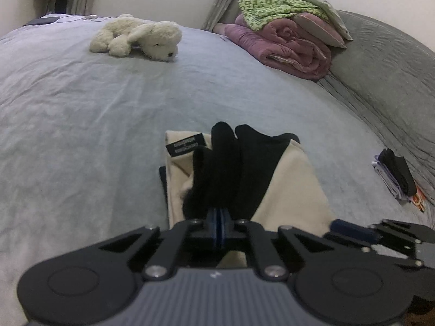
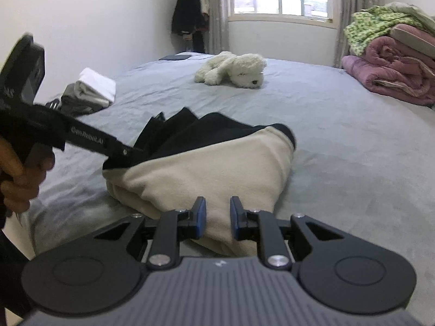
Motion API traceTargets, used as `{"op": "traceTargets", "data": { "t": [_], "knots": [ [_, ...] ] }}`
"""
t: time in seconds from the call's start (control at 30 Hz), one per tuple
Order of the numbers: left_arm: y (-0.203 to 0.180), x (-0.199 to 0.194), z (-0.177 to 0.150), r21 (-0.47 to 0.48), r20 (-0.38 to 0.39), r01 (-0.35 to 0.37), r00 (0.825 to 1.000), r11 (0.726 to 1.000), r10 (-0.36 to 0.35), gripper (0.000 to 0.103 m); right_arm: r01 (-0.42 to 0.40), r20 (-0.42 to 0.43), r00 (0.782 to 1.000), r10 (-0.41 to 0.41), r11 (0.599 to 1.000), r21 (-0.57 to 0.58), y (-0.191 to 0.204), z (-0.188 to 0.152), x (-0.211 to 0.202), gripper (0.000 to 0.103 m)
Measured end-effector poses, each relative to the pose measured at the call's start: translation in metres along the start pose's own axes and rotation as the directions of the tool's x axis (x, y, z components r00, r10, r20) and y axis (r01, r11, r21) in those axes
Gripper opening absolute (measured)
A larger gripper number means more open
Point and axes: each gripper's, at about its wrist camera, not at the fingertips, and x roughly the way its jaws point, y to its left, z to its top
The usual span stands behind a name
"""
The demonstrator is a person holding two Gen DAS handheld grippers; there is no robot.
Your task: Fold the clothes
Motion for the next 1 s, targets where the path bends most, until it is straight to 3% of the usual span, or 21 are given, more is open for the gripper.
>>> {"op": "traceTargets", "data": {
  "t": [0.4, 0.63, 0.7, 0.83, 1.0],
  "knots": [
    [-0.006, 0.001, -0.005, 0.011, -0.012, -0.018, 1.0, 1.0, 0.018, 0.005, 0.032, -0.051, 0.998, -0.035, 0.998, -0.057, -0.001, -0.02, 0.011, 0.02],
    [-0.01, 0.001, -0.008, 0.03, -0.006, -0.047, 0.999, 0.998, 0.047, 0.005, 0.0, -0.062, 0.998, 0.002, 0.999, 0.037, -0.015, 0.001, 0.004, 0.02],
    [-0.011, 0.002, -0.009, 0.034, -0.007, -0.052, 0.999, 0.998, 0.053, 0.005, 0.011, -0.039, 0.999, -0.009, 0.999, 0.046, -0.016, 0.014, 0.005, 0.027],
    [-0.011, 0.001, -0.009, 0.041, -0.012, -0.05, 0.999, 0.998, 0.05, 0.005, 0.009, -0.038, 0.999, -0.005, 0.995, 0.101, -0.022, 0.034, 0.021, 0.028],
    [-0.008, -0.001, -0.009, 0.042, -0.023, -0.034, 0.999, 0.999, 0.035, 0.005, 0.013, -0.082, 0.997, -0.009, 0.999, 0.051, -0.016, 0.015, 0.046, 0.029]
  ]
}}
